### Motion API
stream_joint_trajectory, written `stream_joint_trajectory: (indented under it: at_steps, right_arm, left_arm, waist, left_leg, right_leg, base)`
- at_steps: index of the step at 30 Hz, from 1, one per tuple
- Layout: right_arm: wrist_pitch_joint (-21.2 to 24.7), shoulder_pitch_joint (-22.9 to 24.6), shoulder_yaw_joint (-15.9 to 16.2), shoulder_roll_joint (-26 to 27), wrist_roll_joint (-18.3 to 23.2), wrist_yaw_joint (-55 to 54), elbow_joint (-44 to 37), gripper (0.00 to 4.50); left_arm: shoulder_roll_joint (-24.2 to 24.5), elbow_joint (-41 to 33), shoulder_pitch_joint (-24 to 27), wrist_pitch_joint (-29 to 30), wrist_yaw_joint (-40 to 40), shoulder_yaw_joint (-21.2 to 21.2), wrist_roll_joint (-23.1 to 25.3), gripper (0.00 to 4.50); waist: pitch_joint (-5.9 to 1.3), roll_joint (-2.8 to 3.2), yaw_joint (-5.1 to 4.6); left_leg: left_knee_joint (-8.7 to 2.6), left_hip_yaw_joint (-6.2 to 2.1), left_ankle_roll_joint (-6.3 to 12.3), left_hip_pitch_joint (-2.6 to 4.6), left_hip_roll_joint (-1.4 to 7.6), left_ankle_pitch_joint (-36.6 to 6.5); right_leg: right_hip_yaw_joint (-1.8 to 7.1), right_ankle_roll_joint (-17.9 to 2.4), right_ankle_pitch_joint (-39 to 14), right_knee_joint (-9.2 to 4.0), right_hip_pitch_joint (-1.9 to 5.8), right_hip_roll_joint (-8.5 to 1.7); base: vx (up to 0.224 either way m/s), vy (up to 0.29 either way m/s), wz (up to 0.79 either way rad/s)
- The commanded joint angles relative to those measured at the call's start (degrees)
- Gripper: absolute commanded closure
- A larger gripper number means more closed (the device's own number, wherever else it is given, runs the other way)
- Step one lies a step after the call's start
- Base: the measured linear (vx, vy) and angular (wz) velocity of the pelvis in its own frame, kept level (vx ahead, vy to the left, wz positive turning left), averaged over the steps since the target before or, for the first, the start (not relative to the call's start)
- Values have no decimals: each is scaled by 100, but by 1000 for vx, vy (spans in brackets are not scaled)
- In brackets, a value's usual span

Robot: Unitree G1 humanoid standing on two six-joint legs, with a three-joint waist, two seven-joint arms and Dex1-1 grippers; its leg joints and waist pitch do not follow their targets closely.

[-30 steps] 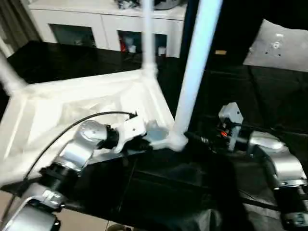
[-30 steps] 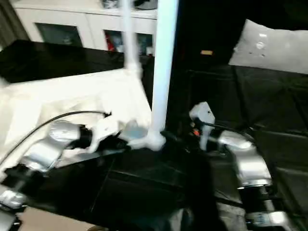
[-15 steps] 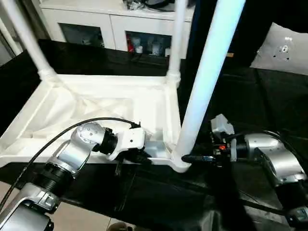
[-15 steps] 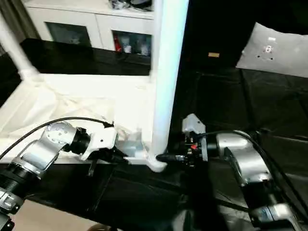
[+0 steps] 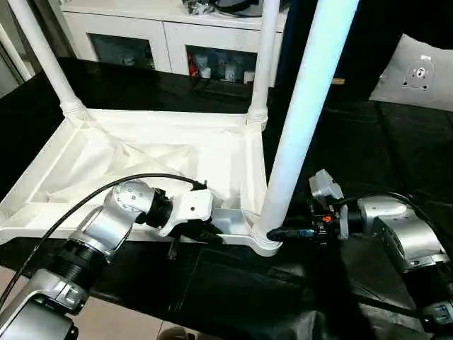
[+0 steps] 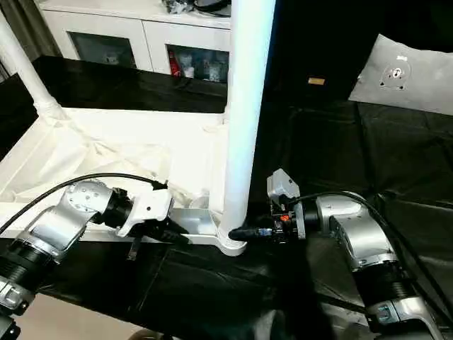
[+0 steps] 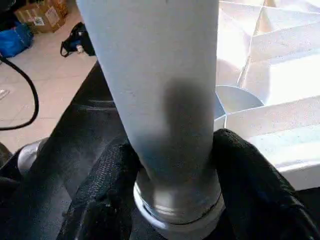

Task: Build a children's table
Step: Rotate leg to tighten

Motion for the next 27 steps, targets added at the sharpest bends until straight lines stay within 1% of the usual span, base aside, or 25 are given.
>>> stream_joint_trajectory:
  at_steps: [1, 2, 4, 5, 6, 7, 8, 9, 10, 11, 12, 13, 14, 15, 16, 17, 18, 19, 20, 21, 22, 25, 26, 27]
  right_arm:
    - [255, 71, 26, 211, 190, -232, -253, 251]
    - [334, 117, 17, 307, 160, -459, -333, 251]
    - [422, 172, -8, 533, 3, -1045, -419, 251]
    - [442, 189, -69, 825, -211, -1763, -425, 251]
    - [444, 191, -87, 902, -267, -1950, -421, 251]
    - [567, 171, -242, 1275, -385, -2743, -379, 251]
    - [592, 162, -310, 1435, -427, -3065, -364, 252]
    - [593, 157, -357, 1549, -462, -3293, -356, 252]
    - [588, 153, -395, 1644, -491, -3480, -351, 252]
    - [663, 156, -472, 1859, -521, -3839, -362, 253]
    - [683, 151, -572, 2144, -563, -4311, -345, 253]
    - [704, 140, -642, 2335, -585, -4627, -324, 253]
    - [740, 131, -665, 2524, -648, -4951, -315, 253]
    - [775, 121, -665, 2662, -725, -5195, -314, 253]
    - [852, 87, -727, 2813, -805, -5534, -274, 253]
    - [900, 54, -781, 2901, -848, -5748, -232, 253]
    - [797, 51, -822, 2998, -863, -5875, -213, 253]
    - [776, 51, -827, 3012, -865, -5890, -212, 219]
    - [620, 78, -861, 3060, -865, -5965, -206, 198]
    - [620, 78, -861, 3060, -865, -5965, -206, 184]
    - [570, 97, -871, 3058, -863, -5991, -207, 184]
    - [570, 97, -871, 3058, -863, -5991, -207, 174]
    - [450, 150, -1021, 2836, -848, -5846, -230, 143]
    - [450, 150, -1021, 2836, -848, -5846, -230, 143]
  left_arm:
    - [-216, -252, -36, 283, 221, 80, -101, 450]
    - [-342, -261, -55, 477, 444, 165, -118, 450]
    - [-511, -278, -83, 714, 750, 234, -98, 450]
    - [-736, -256, -127, 970, 1146, 328, -76, 450]
    - [-795, -247, -138, 1026, 1246, 353, -72, 450]
    - [-1048, -199, -185, 1248, 1665, 427, -21, 450]
    - [-1163, -177, -208, 1338, 1838, 453, -1, 450]
    - [-1245, -163, -223, 1401, 1957, 470, 12, 450]
    - [-1315, -153, -237, 1456, 2056, 483, 22, 450]
    - [-1506, -125, -273, 1632, 2285, 542, 19, 450]
    - [-1735, -49, -330, 1748, 2586, 587, 64, 450]
    - [-1890, 16, -377, 1819, 2793, 617, 97, 450]
    - [-2080, 103, -436, 1885, 3089, 672, 130, 450]
    - [-2233, 176, -486, 1937, 3338, 730, 168, 450]
    - [-2369, 209, -523, 1969, 3528, 767, 210, 450]
    - [-2445, 236, -553, 1979, 3626, 784, 236, 450]
    - [-2533, 262, -583, 1961, 3714, 768, 290, 450]
    - [-2546, 267, -587, 1958, 3727, 764, 299, 450]
    - [-2582, 275, -608, 1939, 3739, 703, 353, 450]
    - [-2582, 275, -608, 1939, 3739, 703, 353, 450]
    - [-2573, 267, -610, 1938, 3716, 669, 370, 450]
    - [-2573, 267, -610, 1938, 3716, 669, 370, 450]
    - [-2294, 224, -561, 1828, 3473, 598, 441, 450]
    - [-2294, 224, -561, 1828, 3473, 598, 441, 450]
  waist:
    - [-476, -41, -7]
    - [-467, -36, -24]
    - [-452, -40, -35]
    - [-443, -15, -46]
    - [-433, -38, -73]
    - [-420, -41, -116]
    - [-410, -40, -191]
    - [-417, -45, -257]
    - [-421, -45, -279]
    - [-419, -69, -324]
    - [-425, -18, -346]
    - [-424, -27, -362]
    - [-435, -20, -376]
    - [-445, -7, -369]
    - [-442, -20, -379]
    - [-444, -15, -381]
    - [-448, -21, -385]
    - [-457, -23, -370]
    - [-457, -11, -355]
    - [-461, -12, -349]
    - [-461, -12, -346]
    - [-468, -4, -329]
    - [-461, 4, -326]
    - [-468, 2, -320]
  left_leg:
    - [-364, 15, 489, -17, 179, -553]
    - [-371, 18, 457, -11, 183, -562]
    - [-372, 20, 417, 0, 156, -649]
    - [-374, 13, 360, 14, 138, -729]
    - [-378, 20, 330, -3, 129, -727]
    - [-384, 3, 254, -9, 106, -779]
    - [-384, 2, 196, -10, 87, -841]
    - [-368, -7, 184, -12, 66, -910]
    - [-369, -14, 195, -3, 59, -921]
    - [-369, -21, 255, -32, 51, -928]
    - [-358, -15, 285, -24, 51, -884]
    - [-358, -8, 295, -19, 54, -865]
    - [-352, -7, 295, -21, 46, -826]
    - [-355, -17, 321, -6, 49, -805]
    - [-362, -15, 367, -27, 50, -780]
    - [-365, -15, 373, -29, 57, -758]
    - [-368, -14, 391, -28, 60, -743]
    - [-363, -9, 408, -28, 49, -727]
    - [-370, -12, 439, -32, 58, -686]
    - [-374, -17, 457, -37, 66, -658]
    - [-377, -18, 471, -46, 71, -635]
    - [-384, -23, 503, -48, 92, -570]
    - [-389, -24, 503, -48, 97, -581]
    - [-388, -26, 503, -45, 93, -624]
  right_leg:
    - [260, -893, -2142, -384, 377, -429]
    - [265, -866, -2157, -393, 373, -417]
    - [247, -806, -2398, -438, 362, -415]
    - [232, -718, -2641, -468, 352, -422]
    - [231, -654, -2714, -484, 363, -411]
    - [196, -544, -2934, -516, 364, -412]
    - [173, -453, -3095, -547, 353, -406]
    - [152, -367, -3238, -576, 357, -406]
    - [149, -341, -3270, -595, 352, -409]
    - [144, -310, -3257, -603, 370, -405]
    - [154, -332, -3179, -598, 347, -402]
    - [156, -351, -3155, -614, 327, -393]
    - [154, -382, -3058, -601, 330, -385]
    - [149, -402, -2986, -599, 332, -391]
    - [155, -427, -2880, -587, 346, -378]
    - [164, -440, -2828, -581, 346, -382]
    - [167, -461, -2763, -577, 343, -382]
    - [172, -458, -2732, -571, 353, -391]
    - [180, -470, -2658, -562, 359, -395]
    - [183, -476, -2602, -555, 364, -400]
    - [188, -491, -2539, -543, 369, -398]
    - [204, -618, -2246, -497, 381, -406]
    - [208, -654, -2195, -495, 383, -406]
    - [206, -652, -2221, -494, 393, -413]
  base:
    - [0, 0, 0]
    - [0, 0, 0]
    - [0, 0, 0]
    - [0, 0, 0]
    - [0, 0, 0]
    - [0, 0, 0]
    - [0, 0, 0]
    - [0, 0, 0]
    - [0, 0, 0]
    - [0, 0, 0]
    - [0, 0, 0]
    - [0, 0, 0]
    - [0, 0, 0]
    - [0, 0, 0]
    - [0, 0, 0]
    - [0, 0, 0]
    - [0, 0, 0]
    - [0, 0, 0]
    - [0, 0, 0]
    - [0, 0, 0]
    - [0, 0, 0]
    - [0, 0, 0]
    - [0, 0, 0]
    - [0, 0, 0]
